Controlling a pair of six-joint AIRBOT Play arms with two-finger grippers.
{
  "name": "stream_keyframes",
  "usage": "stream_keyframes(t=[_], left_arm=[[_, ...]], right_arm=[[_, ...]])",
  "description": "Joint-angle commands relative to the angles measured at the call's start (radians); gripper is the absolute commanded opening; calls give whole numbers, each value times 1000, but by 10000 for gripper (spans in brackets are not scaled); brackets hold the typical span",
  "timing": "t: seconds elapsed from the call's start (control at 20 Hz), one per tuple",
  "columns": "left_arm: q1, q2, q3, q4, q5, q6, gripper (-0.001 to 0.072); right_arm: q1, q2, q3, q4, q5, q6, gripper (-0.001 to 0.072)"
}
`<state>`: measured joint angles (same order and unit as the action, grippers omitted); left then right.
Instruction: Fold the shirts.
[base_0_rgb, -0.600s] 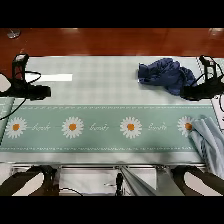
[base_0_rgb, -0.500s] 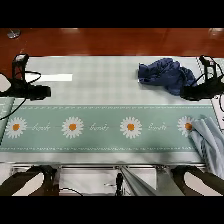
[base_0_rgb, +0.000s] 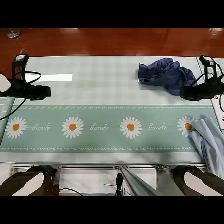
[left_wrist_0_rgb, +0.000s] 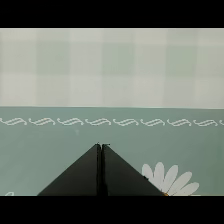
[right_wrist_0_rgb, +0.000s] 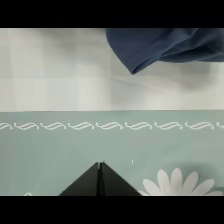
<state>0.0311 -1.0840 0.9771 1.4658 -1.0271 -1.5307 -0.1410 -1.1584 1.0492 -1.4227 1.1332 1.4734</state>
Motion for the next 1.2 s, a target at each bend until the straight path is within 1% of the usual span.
stream_keyframes(t=[0.0,0.1,0.15,0.2,0.25,0.3,0.35,0.4,0.45,0.55,0.65,0.75,0.8,0.9,0.95,1.0,1.05,1.1,1.15], left_arm=[[0,0,1,0,72,0,22],[0,-2,1,-1,172,-5,23],[0,-2,1,-3,251,-4,24],[0,-2,1,-3,336,-3,58],[1,-3,1,-3,438,-3,246],[0,-9,1,-3,545,-3,558],[0,-20,1,-3,640,-7,702],[0,-32,1,-4,705,-8,701],[0,-40,1,-4,724,-9,701],[0,-56,1,-4,704,-11,701],[0,-70,1,-8,665,-11,701],[0,-80,1,-11,599,-11,700],[0,-84,1,-11,559,-11,701],[0,-90,1,-11,491,-11,700],[0,-93,1,-12,460,-11,701],[0,-97,1,-17,428,-11,700],[0,-102,1,-46,386,-11,700],[-7,-109,0,-102,322,-10,700],[-18,-117,1,-117,267,-10,700]], right_arm=[[0,0,1,12,-119,8,26],[-1,0,1,36,-220,8,25],[-1,0,1,34,-269,8,26],[-1,0,1,33,-344,8,34],[-1,0,1,21,-425,8,228],[-1,-7,1,5,-523,1,630],[-1,-24,1,-30,-634,-2,637],[-4,-51,3,-72,-729,4,636],[-10,-98,22,-87,-780,25,636],[-20,-262,134,-86,-750,63,636],[-19,-446,285,-72,-652,80,636],[-19,-612,438,31,-504,82,636],[-18,-672,495,65,-434,77,635],[-5,-748,555,66,-304,67,633],[-5,-761,561,60,-257,62,610],[-5,-763,561,62,-219,50,550],[-6,-761,562,60,-176,21,311],[-6,-758,569,64,-126,-3,43],[-8,-758,593,68,-65,-21,25]])
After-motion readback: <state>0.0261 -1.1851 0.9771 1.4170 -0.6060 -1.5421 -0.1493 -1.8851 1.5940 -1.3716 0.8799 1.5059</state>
